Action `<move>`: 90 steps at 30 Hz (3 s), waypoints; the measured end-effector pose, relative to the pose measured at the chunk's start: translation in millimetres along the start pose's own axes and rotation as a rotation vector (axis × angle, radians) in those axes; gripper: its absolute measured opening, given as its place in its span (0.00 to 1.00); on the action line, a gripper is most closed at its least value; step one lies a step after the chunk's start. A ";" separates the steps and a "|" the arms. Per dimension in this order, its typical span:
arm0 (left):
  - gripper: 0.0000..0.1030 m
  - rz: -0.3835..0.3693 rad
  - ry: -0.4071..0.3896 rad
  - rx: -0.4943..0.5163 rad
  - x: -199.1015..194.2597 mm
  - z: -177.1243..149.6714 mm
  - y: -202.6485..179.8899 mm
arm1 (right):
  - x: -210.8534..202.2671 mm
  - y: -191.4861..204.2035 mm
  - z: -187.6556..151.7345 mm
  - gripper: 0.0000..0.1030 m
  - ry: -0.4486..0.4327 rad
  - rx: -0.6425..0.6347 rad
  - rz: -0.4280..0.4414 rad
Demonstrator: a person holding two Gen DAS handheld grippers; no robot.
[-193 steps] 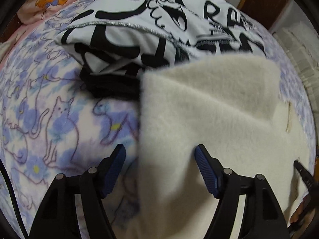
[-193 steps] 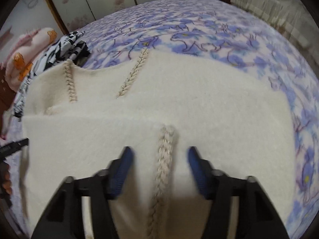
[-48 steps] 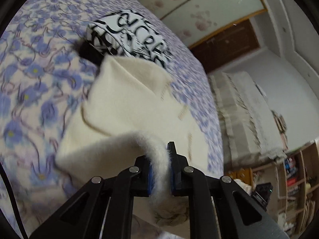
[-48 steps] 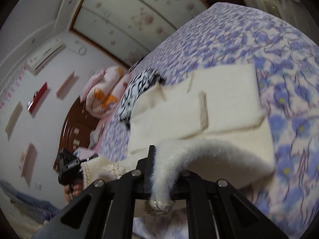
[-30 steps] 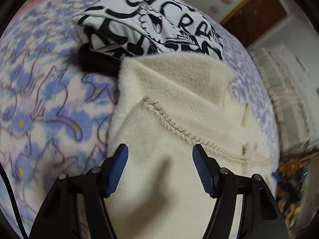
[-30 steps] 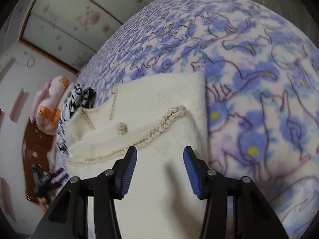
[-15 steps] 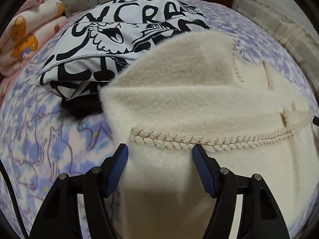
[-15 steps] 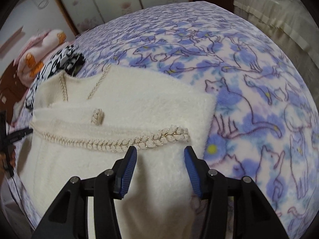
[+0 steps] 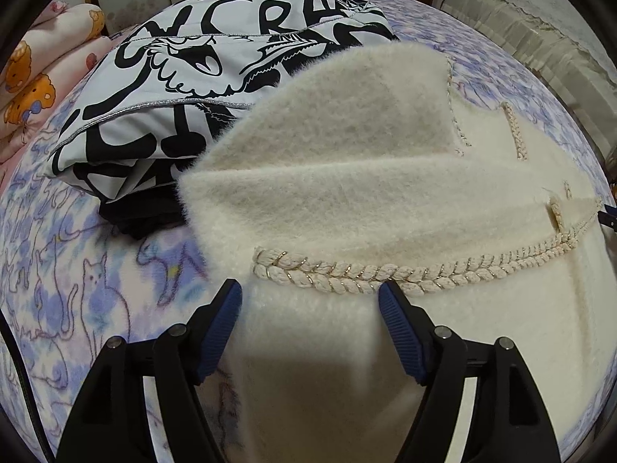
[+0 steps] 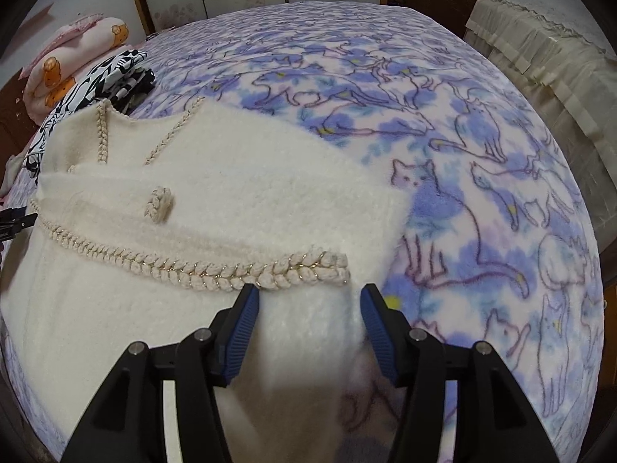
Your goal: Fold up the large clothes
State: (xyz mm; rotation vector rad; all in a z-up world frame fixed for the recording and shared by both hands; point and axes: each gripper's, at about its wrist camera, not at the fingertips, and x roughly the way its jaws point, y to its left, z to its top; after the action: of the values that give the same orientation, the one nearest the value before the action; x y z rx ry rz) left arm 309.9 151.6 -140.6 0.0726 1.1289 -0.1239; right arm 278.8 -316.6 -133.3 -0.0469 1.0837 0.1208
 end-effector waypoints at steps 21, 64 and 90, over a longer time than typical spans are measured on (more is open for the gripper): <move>0.06 0.253 -0.168 0.048 -71.2 4.0 -54.3 | -67.8 34.0 -7.1 0.07 -0.196 -0.034 -0.206; 0.71 0.253 -0.337 -0.086 -62.8 60.6 -103.4 | -31.6 67.2 74.2 0.24 -0.251 0.211 -0.050; 0.98 0.154 -0.058 -0.204 -25.5 -54.5 -52.3 | -32.9 13.9 -55.4 0.55 -0.071 0.252 -0.271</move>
State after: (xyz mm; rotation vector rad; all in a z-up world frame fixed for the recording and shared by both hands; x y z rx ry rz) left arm 243.1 108.0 -140.5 -0.0254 1.0684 0.1254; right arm 213.2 -310.7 -129.9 0.0373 1.0050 -0.2563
